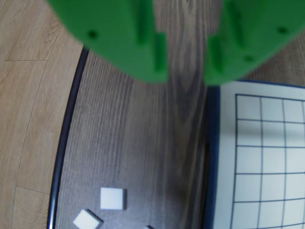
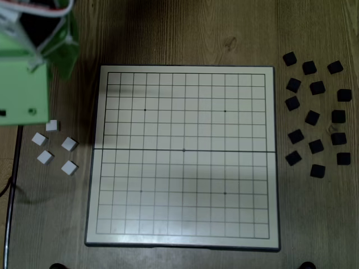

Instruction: Grasp a White stone and put it on the board on position (0,0).

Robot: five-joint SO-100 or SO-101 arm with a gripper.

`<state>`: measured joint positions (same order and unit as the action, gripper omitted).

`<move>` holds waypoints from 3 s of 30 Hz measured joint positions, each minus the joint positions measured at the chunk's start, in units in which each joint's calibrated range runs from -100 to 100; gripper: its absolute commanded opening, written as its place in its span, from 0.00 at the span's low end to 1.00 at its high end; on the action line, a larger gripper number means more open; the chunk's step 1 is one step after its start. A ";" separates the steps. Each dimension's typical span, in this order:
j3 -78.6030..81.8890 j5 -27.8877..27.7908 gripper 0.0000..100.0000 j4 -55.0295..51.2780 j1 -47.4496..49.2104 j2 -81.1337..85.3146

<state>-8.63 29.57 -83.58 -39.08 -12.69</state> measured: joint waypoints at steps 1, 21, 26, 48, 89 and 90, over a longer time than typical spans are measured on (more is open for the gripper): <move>0.00 -0.20 0.06 0.71 -0.22 -0.91; -5.45 1.32 0.08 10.15 -1.94 -17.90; -6.26 1.32 0.10 11.66 -1.94 -21.10; -7.42 0.39 0.15 14.04 -3.56 -25.02; -3.58 0.83 0.15 17.22 -1.83 -26.85; -3.58 0.83 0.15 17.22 -1.83 -26.85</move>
<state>-12.20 30.40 -66.36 -40.92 -39.54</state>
